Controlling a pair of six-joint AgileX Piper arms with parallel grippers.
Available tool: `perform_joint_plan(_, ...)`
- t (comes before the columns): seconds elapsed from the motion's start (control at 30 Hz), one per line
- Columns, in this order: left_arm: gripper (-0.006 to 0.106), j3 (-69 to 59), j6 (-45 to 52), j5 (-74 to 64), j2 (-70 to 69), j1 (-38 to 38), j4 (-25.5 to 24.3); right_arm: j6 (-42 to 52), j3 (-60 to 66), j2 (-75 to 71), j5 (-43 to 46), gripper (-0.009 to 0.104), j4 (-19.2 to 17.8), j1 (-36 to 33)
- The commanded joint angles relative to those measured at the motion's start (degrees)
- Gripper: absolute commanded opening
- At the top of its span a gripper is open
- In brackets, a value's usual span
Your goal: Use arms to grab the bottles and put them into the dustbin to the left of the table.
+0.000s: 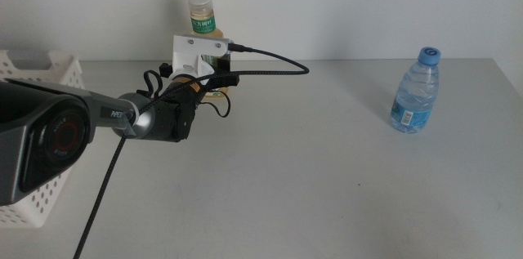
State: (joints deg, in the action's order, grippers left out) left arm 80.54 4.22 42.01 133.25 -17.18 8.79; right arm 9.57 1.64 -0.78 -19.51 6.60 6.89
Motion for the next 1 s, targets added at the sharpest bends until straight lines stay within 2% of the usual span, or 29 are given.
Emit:
perform_joint_plan(0.0,0.029,0.68,-0.01,7.09,-4.63,-0.41,-0.06,0.47,-0.52,-1.25,4.08,0.094,-0.13,-0.07)
perform_joint_plan(0.1,0.000,-1.56,-0.07,6.86,-7.16,-0.41,-0.12,0.47,-0.52,-1.25,4.08,0.094,-0.13,-0.07)
perform_joint_plan(0.13,-0.002,-2.87,-0.07,6.86,-8.17,-0.48,-0.16,0.47,-0.52,-1.25,4.08,0.094,-0.13,-0.07)
perform_joint_plan(0.3,-0.002,-11.13,-0.07,6.32,-16.10,-0.48,-0.75,0.47,-0.52,-1.25,4.08,0.094,-0.13,-0.07)
perform_joint_plan(0.43,-0.002,-18.67,-0.18,1.06,-25.74,-0.48,-4.60,0.47,-0.52,-1.25,4.08,0.094,-0.13,-0.07)
perform_joint_plan(0.73,-0.002,-21.05,-3.28,-37.08,-47.87,-0.41,-4.95,0.47,-0.52,-1.25,4.08,0.094,-0.13,-0.07)
perform_joint_plan(0.97,-0.002,-13.96,-3.34,-66.22,-56.59,2.86,-3.55,0.47,-0.52,-1.25,4.08,0.094,-0.13,-0.07)
